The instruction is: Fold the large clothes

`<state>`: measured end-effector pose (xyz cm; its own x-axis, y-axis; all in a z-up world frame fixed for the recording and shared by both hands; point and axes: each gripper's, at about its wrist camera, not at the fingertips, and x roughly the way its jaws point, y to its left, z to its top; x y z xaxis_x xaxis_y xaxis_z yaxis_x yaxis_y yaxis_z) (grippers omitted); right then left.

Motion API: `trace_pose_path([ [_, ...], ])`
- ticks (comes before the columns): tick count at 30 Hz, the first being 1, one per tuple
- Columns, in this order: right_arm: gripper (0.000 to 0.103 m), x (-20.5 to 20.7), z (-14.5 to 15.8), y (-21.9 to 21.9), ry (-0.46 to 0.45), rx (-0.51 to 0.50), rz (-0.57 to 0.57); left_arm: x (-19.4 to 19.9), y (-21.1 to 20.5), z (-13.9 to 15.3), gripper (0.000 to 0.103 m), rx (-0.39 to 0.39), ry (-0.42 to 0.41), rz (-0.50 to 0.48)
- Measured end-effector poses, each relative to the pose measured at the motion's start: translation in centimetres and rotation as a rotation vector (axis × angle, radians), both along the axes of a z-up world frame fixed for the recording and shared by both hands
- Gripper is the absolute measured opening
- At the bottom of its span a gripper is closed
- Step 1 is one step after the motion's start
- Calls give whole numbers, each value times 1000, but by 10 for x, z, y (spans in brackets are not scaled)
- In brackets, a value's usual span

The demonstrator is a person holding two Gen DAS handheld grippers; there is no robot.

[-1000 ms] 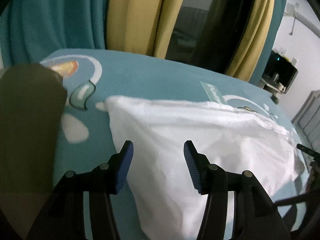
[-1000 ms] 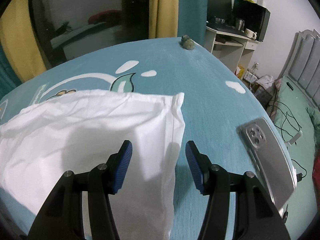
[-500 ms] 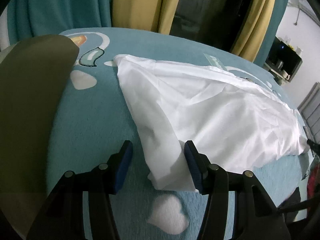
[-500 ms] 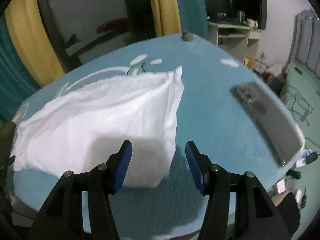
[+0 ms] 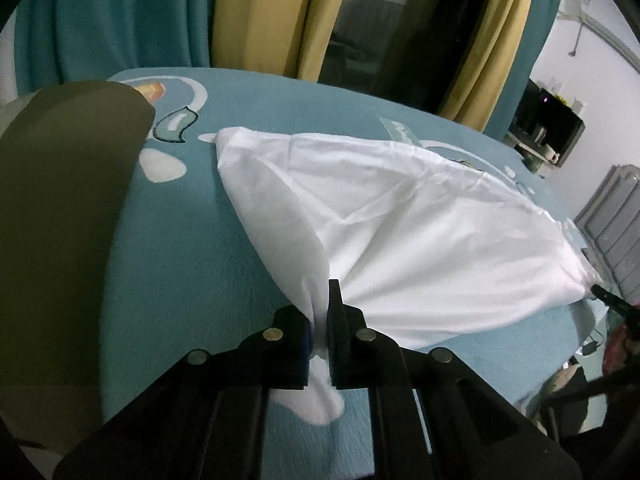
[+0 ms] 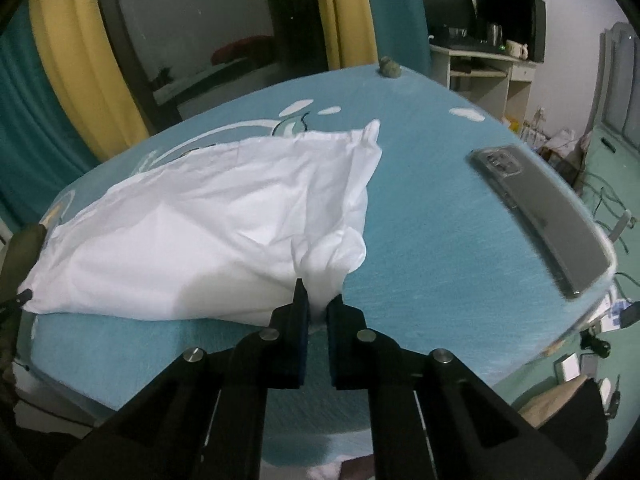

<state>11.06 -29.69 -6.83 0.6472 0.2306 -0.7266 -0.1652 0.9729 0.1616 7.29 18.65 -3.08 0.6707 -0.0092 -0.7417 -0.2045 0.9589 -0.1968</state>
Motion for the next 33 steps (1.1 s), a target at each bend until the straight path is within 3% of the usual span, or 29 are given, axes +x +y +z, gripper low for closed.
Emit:
trace_pose_path([
  [8,8,-7,-16,-5,48,-36,-16,-7,4,-20,10,-61,59,-6],
  [10,24,-7,-13,-6,54,-45,-39,-6,6,-19,16,-64,63,6],
  [13,36,-9,-7,-9,47,-84,-74,-10,6,-10,26,-49,20,24],
  [17,40,-14,5,-8,17,-106,-101,-19,-4,18,42,54,-88,23],
  [19,49,-15,11,-7,1,-111,-109,-20,-10,31,47,84,-127,8],
  [24,63,-19,28,-1,-43,-111,-112,-18,-26,56,47,142,-196,-31],
  [28,67,-22,43,7,-94,-107,-128,-9,-41,67,50,129,-236,-44],
  [33,77,-25,54,19,-127,-99,-89,11,-70,70,52,108,-238,-126],
])
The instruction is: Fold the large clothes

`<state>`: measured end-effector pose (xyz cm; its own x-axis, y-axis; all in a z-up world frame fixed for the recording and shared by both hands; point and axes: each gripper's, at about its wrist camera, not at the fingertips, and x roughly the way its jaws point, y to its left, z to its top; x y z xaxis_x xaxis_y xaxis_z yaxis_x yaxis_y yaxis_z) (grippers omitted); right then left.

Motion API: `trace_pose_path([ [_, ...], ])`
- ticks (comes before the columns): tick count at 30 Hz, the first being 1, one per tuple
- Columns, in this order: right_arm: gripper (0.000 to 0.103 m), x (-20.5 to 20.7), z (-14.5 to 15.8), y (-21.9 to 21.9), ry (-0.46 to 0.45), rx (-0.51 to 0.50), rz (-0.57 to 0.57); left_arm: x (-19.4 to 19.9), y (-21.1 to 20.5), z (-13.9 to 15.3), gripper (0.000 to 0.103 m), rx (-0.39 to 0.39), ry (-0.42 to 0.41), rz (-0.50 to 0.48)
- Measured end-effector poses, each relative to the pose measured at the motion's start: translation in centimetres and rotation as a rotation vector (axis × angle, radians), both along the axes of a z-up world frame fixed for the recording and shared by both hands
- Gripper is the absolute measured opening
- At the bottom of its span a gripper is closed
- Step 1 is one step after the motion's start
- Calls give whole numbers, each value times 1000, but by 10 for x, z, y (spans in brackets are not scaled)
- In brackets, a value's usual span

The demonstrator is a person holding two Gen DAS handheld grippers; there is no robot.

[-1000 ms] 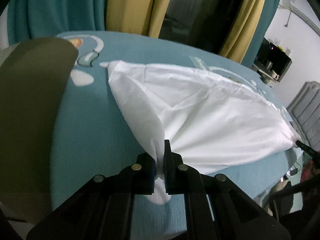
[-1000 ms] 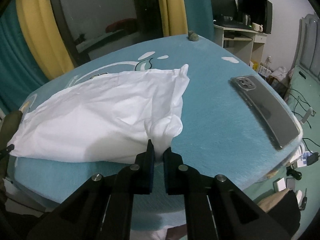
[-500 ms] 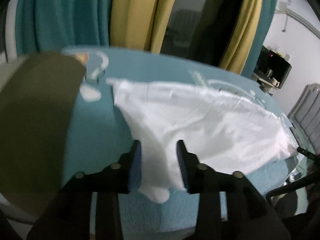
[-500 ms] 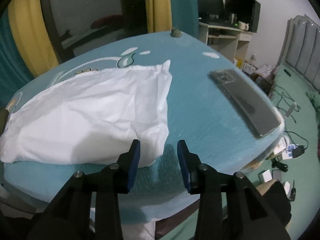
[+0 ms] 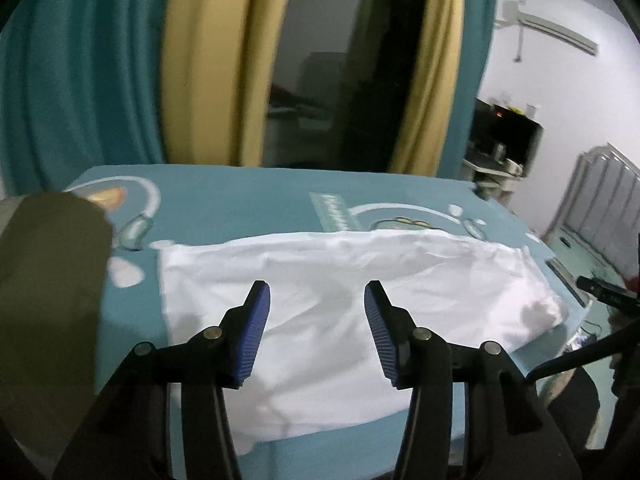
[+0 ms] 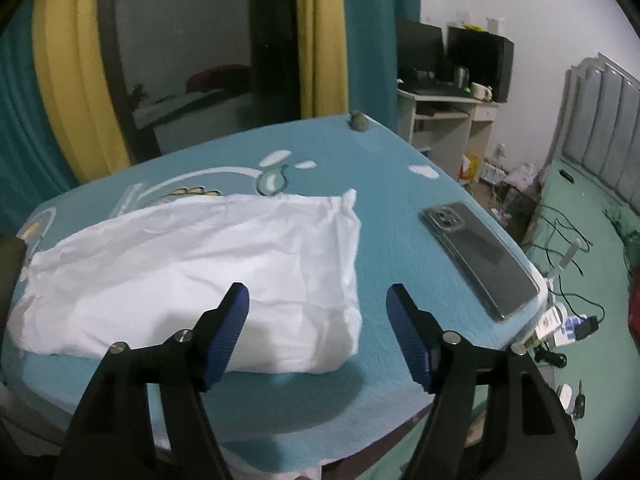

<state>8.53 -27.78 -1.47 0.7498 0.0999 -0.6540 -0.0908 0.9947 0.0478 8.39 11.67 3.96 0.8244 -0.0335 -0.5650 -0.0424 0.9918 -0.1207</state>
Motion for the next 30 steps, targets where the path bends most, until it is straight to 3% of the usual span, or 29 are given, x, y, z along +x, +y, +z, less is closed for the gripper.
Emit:
trace_pose_path([
  [4,89,-2,-5,4,15,29,26,15,-27,-5,52,-24,26,-61],
  [11,91,2,-41,2,122,72,6,31,-58,-29,52,-18,104,-158],
  [18,91,10,-69,-6,189,106,-17,48,-68,-51,52,-9,181,-168],
  [25,95,26,-72,-5,160,165,-4,67,-79,-50,52,48,160,-139],
  [30,96,39,-71,11,158,262,69,85,-85,-53,52,-26,165,-147],
])
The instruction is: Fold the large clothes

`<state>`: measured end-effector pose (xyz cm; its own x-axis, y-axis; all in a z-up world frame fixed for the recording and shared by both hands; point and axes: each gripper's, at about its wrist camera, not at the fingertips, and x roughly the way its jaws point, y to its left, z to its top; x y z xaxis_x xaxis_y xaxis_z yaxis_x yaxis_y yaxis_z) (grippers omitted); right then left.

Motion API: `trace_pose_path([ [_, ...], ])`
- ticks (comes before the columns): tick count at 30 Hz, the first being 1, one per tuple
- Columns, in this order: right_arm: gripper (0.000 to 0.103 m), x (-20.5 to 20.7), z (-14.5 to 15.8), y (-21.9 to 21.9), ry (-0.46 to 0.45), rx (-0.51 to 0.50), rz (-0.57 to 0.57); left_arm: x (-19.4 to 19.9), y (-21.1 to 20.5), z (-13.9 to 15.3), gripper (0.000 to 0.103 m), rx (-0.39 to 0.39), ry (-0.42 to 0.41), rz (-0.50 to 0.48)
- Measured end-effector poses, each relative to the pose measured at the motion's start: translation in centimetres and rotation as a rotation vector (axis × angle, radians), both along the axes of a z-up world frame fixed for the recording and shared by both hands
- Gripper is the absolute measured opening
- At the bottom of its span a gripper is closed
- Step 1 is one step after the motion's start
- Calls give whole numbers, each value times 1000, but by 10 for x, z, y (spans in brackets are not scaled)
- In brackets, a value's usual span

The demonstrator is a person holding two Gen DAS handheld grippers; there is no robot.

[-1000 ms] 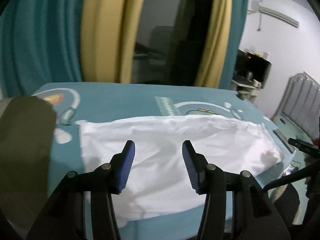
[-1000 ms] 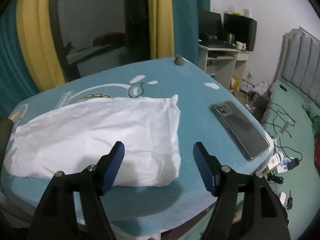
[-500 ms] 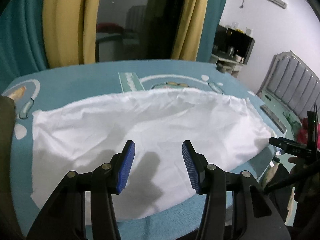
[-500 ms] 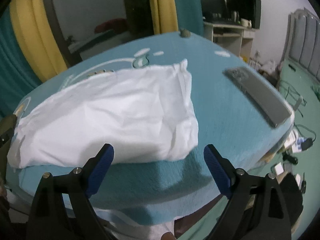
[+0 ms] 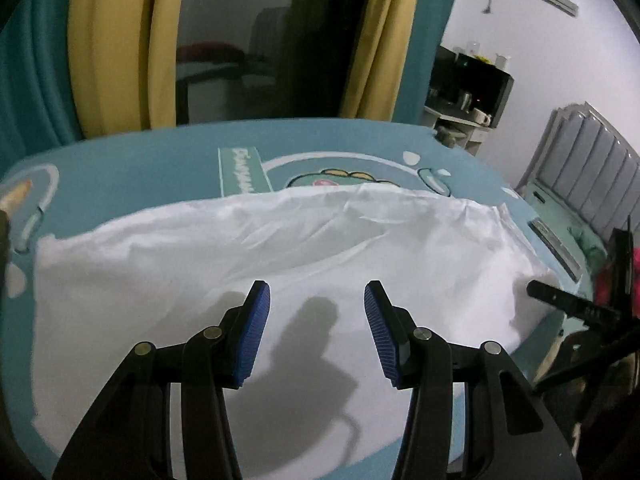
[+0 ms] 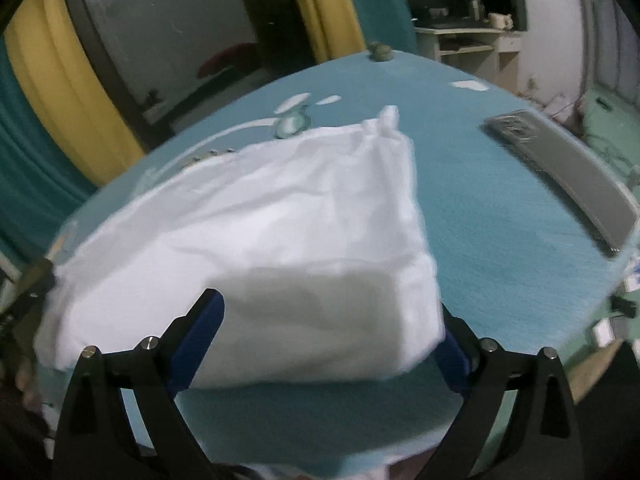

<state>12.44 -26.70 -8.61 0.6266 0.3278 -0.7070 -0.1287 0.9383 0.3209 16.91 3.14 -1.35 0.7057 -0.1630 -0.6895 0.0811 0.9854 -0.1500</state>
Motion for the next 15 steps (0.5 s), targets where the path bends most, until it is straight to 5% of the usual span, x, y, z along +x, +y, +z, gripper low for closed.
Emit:
trace_pose_path([
  [7,96,17,-5,22,-25,198,93,31,-11,-37,52,76,129,-19],
  [11,91,29,-8,29,-23,299,125,31,-15,-42,52,100,116,-22],
  [12,75,32,-9,33,-17,307,136,31,-14,-44,52,99,112,-21],
  [13,47,35,-11,38,1,314,146,31,-14,-45,52,97,108,-18],
  [15,41,39,-12,49,8,299,171,30,-15,-46,52,102,102,-13],
])
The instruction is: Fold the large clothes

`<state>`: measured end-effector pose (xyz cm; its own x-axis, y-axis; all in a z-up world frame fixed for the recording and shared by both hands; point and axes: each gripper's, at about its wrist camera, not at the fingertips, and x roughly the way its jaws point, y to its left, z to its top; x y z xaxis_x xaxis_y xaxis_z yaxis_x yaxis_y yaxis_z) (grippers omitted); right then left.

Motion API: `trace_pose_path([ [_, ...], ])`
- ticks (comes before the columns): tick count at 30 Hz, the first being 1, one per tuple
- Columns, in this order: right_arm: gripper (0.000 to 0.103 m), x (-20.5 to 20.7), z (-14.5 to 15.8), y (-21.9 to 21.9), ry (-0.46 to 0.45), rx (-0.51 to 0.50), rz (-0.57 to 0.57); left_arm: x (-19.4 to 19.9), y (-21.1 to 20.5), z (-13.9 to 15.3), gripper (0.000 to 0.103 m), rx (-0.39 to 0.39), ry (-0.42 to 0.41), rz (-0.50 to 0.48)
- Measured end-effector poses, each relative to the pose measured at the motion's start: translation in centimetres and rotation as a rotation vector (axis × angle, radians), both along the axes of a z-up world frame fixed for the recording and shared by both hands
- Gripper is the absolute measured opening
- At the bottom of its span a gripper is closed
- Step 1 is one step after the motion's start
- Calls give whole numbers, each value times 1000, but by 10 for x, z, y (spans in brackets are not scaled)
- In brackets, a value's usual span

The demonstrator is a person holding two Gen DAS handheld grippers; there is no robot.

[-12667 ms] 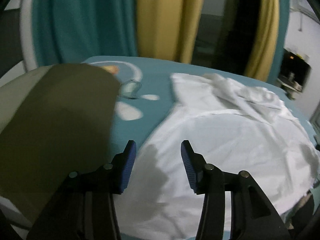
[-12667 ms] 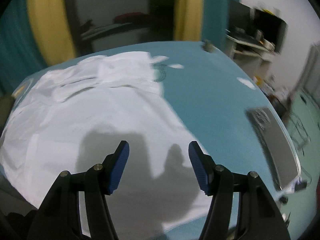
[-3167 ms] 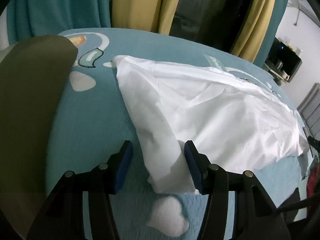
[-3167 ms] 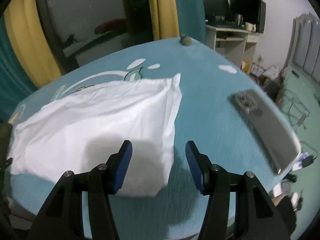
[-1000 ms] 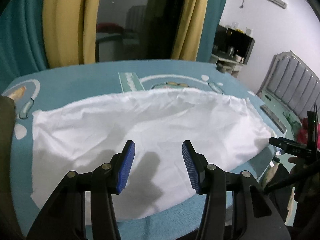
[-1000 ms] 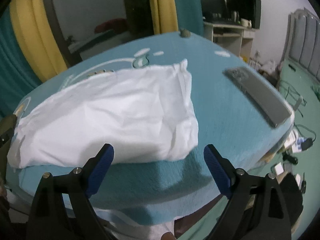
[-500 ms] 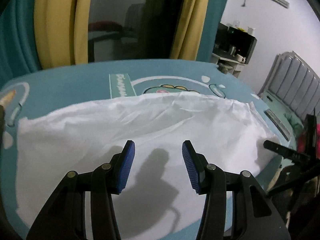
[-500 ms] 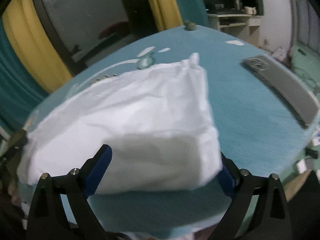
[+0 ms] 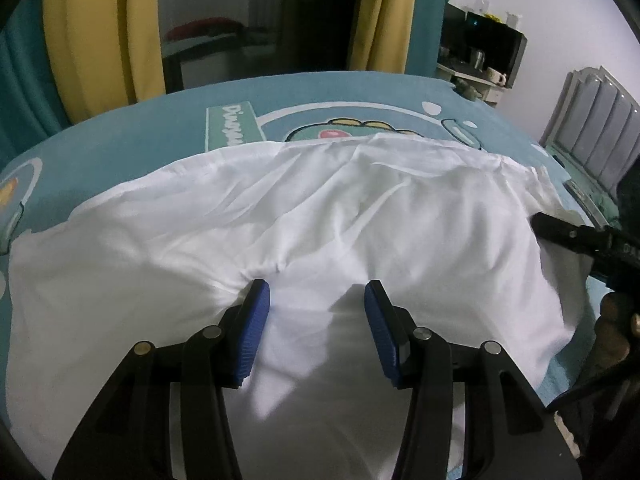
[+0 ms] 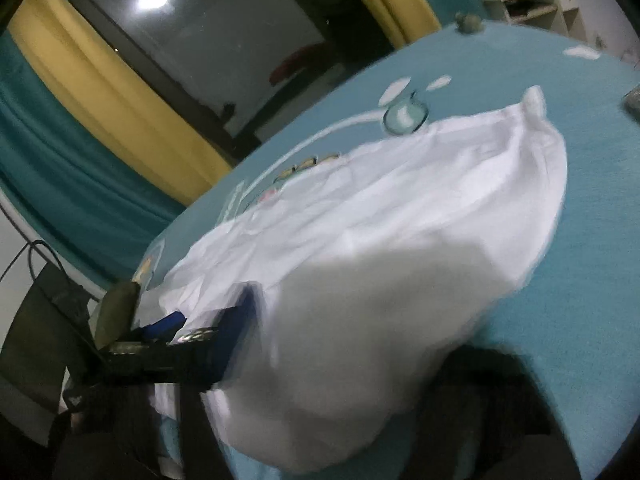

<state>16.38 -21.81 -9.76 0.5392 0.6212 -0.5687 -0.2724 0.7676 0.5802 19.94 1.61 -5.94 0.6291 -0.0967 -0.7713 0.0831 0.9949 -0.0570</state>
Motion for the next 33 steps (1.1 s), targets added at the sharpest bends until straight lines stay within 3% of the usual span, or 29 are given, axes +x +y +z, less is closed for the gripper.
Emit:
trace_pose_path([
  [3,22,0,14,11,-41,-43,20,-1,-4,-1,52,21,-7,4],
  [6,17,1,29,20,-79,-78,40,0,-5,-1,52,30,-11,6],
  [14,16,-6,82,65,-218,-150,116,2,7,5,52,-37,9,4],
  [20,16,-14,107,111,-287,-249,167,-12,38,24,52,-122,-48,42],
  [33,16,-34,108,212,-307,-349,336,-60,136,54,52,-125,-170,224],
])
